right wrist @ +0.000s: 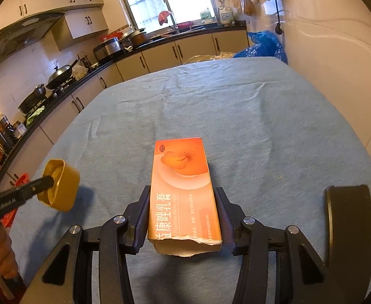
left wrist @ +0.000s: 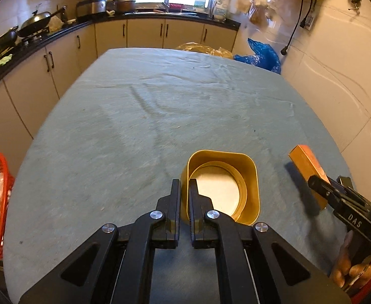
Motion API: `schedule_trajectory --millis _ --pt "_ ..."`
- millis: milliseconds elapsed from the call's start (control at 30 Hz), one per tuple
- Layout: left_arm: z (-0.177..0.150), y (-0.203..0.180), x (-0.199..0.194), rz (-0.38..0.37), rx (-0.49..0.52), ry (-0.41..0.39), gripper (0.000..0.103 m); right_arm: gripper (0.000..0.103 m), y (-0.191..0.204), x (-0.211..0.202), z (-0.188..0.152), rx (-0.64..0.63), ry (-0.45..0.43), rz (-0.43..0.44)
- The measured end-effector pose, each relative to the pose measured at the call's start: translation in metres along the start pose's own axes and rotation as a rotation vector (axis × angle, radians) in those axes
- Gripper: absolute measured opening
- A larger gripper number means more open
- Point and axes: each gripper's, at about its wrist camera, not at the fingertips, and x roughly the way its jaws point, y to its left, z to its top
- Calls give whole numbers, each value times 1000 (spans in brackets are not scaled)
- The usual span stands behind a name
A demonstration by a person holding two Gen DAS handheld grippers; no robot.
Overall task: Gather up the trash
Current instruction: 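Carry the yellow bowl and medicine box over the orange basket with both tools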
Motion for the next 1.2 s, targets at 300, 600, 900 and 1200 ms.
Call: schedule_trajectory --millis 300,600,900,1200 --pt "-14 19 -15 16 -14 -32 5 52 42 -2 -8 -66 19 26" --pt "-19 34 -25 37 -34 -56 5 52 66 1 -11 -97 36 40" --pt "-24 42 -34 40 -49 -72 5 52 87 3 -12 -140 50 51" --pt "-30 63 -45 47 -83 -90 5 52 118 6 -16 -185 67 76"
